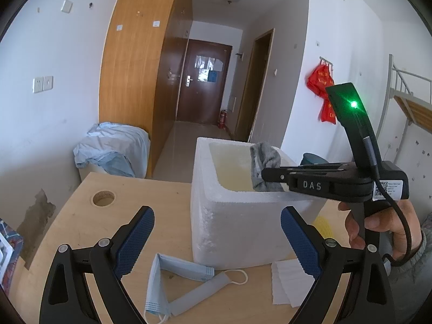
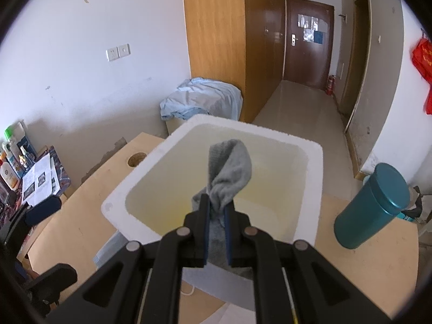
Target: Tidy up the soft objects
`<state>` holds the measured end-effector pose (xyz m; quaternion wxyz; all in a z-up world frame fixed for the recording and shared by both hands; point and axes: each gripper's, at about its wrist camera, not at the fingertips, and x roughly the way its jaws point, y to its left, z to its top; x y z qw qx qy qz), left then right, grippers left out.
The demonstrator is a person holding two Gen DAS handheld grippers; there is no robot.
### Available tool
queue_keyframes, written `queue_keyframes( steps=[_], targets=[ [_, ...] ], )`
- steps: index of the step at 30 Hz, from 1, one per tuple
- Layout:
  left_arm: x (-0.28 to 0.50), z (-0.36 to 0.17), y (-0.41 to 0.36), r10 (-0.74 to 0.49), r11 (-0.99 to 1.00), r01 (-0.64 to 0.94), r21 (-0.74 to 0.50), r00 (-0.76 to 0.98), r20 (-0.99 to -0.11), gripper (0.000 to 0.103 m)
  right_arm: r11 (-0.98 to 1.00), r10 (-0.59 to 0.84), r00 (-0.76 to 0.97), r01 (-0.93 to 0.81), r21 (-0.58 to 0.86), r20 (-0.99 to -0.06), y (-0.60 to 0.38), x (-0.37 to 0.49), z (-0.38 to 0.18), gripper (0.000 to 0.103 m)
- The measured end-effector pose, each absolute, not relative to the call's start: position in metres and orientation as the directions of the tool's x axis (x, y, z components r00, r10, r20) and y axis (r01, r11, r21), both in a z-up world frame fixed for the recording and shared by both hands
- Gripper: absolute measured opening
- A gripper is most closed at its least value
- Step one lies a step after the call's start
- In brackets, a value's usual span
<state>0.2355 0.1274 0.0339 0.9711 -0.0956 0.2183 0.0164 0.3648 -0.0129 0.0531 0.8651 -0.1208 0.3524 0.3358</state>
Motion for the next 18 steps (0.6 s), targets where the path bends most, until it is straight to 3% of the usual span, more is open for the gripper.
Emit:
queue_keyframes(
  steps=[2, 4, 18],
  targets=[
    [0.236, 0.034, 0.128, -0.01, 0.981, -0.074, -0.18, 0.905, -0.426, 0.095, 0.745, 0.5, 0.535, -0.666, 0.024, -0.681, -0.014, 0.361, 0.055, 0.051],
    [0.236, 0.035, 0.128, -0.01, 0.98, -0.075, -0.184, 0.906, -0.424, 0.095, 0.749, 0.503, 0.554, -0.663, 0.015, -0.663, -0.015, 0.356, 0.058, 0.069],
    [0.23, 0.039, 0.126, 0.004, 0.98, -0.084, -0.179, 0.912, -0.409, 0.095, 0.752, 0.509, 0.561, -0.659, 0.02, -0.653, -0.026, 0.341, 0.062, 0.075]
  ],
)
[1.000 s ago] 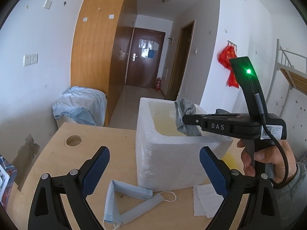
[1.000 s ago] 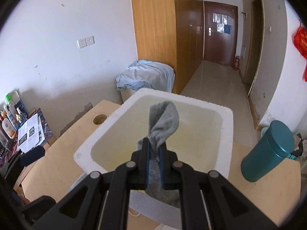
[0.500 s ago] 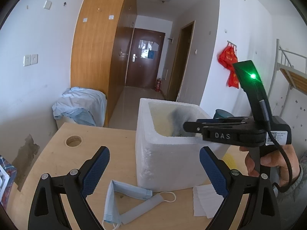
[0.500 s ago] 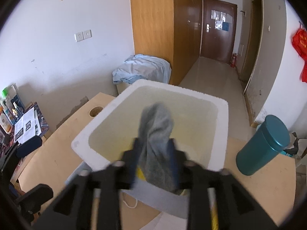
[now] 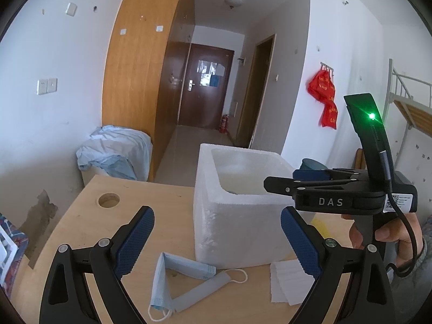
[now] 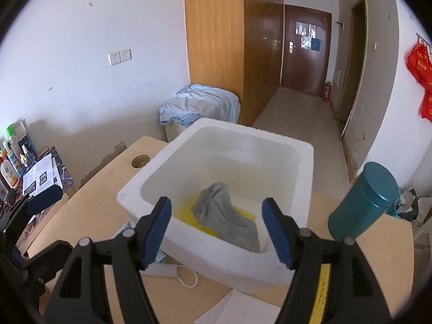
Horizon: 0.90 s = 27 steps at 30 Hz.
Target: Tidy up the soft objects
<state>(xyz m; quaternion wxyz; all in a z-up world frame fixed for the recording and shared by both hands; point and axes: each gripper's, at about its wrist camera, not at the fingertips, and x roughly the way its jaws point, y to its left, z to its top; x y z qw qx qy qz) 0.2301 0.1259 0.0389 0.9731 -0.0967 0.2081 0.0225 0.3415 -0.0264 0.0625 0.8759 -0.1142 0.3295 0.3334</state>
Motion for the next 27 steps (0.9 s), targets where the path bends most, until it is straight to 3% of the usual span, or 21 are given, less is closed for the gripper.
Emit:
queue_keyframes(
  steps=[8, 27],
  targets=[
    [0.216, 0.04, 0.121, 0.0, 0.98, -0.082, -0.18, 0.911, -0.413, 0.095, 0.753, 0.528, 0.557, -0.656, 0.051, -0.641, -0.048, 0.317, 0.066, 0.083],
    [0.162, 0.029, 0.089, -0.056, 0.983, -0.029, -0.182, 0.894, -0.444, 0.096, 0.795, 0.539, 0.627, -0.6, 0.093, -0.562, -0.109, 0.23, 0.062, 0.084]
  ],
)
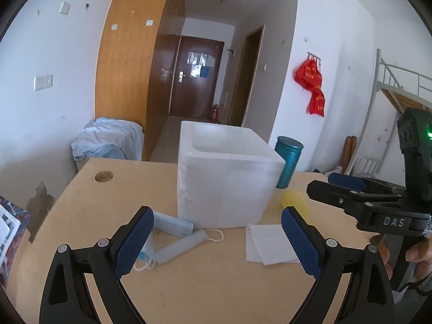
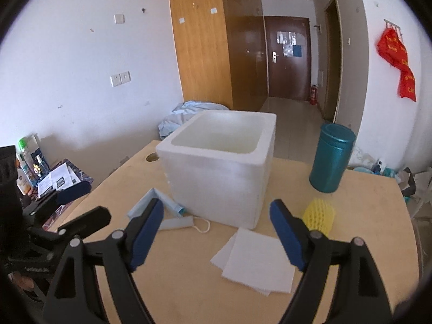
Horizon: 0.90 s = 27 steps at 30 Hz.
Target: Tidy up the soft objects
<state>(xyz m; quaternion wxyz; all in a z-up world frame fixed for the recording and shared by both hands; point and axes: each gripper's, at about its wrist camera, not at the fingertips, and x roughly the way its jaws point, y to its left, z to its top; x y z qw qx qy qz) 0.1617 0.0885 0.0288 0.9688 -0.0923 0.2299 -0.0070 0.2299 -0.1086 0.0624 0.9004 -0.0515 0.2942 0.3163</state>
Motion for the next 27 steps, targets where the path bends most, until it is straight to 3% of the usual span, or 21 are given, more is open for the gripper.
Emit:
queue_keyframes(
  steps=[15, 20, 22, 27],
  targets=[
    [0.117, 0.031, 0.056, -0.099, 0.986, 0.033, -0.165, 0.908, -0.407, 0.096, 0.819, 0.531, 0.696, -0.569, 0.081, -0.483, -0.14, 0.159, 0.068, 0.085],
    [0.107, 0.036, 0.05, -0.085, 0.989, 0.036, -0.141, 0.927, -0.365, 0.096, 0.85, 0.491, 0.749, -0.525, 0.053, -0.445, -0.148, 0.154, 0.064, 0.096],
    [0.107, 0.033, 0.05, -0.079, 0.991, 0.034, -0.129, 0.928, -0.365, 0.101, 0.854, 0.486, 0.749, -0.517, 0.061, -0.45, -0.151, 0.16, 0.057, 0.096],
    [0.114, 0.023, 0.055, -0.063, 0.992, 0.015, -0.126, 0.922, -0.382, 0.101, 0.852, 0.483, 0.714, -0.516, 0.086, -0.507, -0.151, 0.177, 0.036, 0.097]
  ],
)
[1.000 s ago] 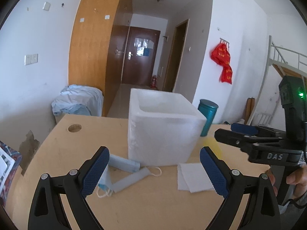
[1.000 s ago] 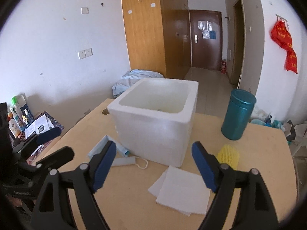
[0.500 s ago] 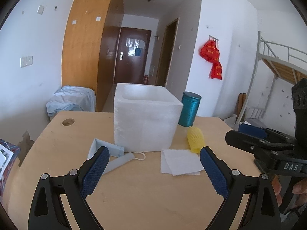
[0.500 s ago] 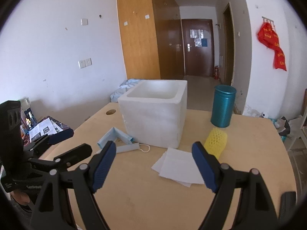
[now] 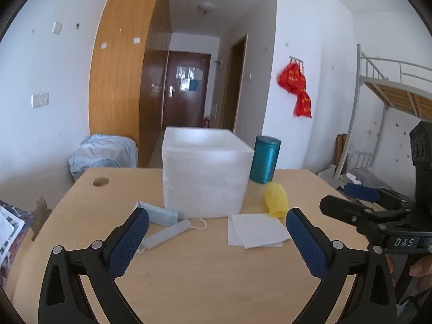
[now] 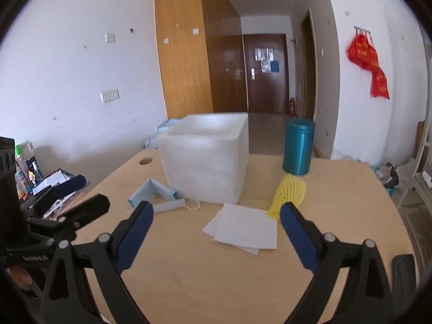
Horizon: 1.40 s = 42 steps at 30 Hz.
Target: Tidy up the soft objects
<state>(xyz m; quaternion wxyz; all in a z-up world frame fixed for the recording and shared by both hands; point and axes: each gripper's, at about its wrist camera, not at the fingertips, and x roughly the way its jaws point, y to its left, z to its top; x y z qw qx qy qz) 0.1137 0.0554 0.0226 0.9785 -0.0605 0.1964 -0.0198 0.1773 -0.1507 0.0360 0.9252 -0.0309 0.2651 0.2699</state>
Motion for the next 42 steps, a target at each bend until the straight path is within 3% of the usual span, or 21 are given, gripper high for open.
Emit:
queue_keyframes(
  steps=[18, 29, 42],
  targets=[
    [0.178, -0.021, 0.104, -0.031, 0.977, -0.086, -0.193, 0.847, -0.531, 0.101, 0.862, 0.448, 0.638, -0.493, 0.114, -0.626, -0.139, 0.239, -0.011, 0.097],
    [0.23, -0.049, 0.138, 0.041, 0.973, -0.176, -0.153, 0.777, -0.628, 0.101, 0.856, 0.435, 0.592, -0.505, 0.109, -0.678, -0.123, 0.264, -0.032, 0.097],
    [0.272, -0.089, 0.165, 0.014, 0.959, -0.215, -0.183, 0.682, -0.731, 0.099, 0.868, 0.408, 0.556, -0.482, 0.119, -0.725, -0.12, 0.291, -0.055, 0.097]
  ],
)
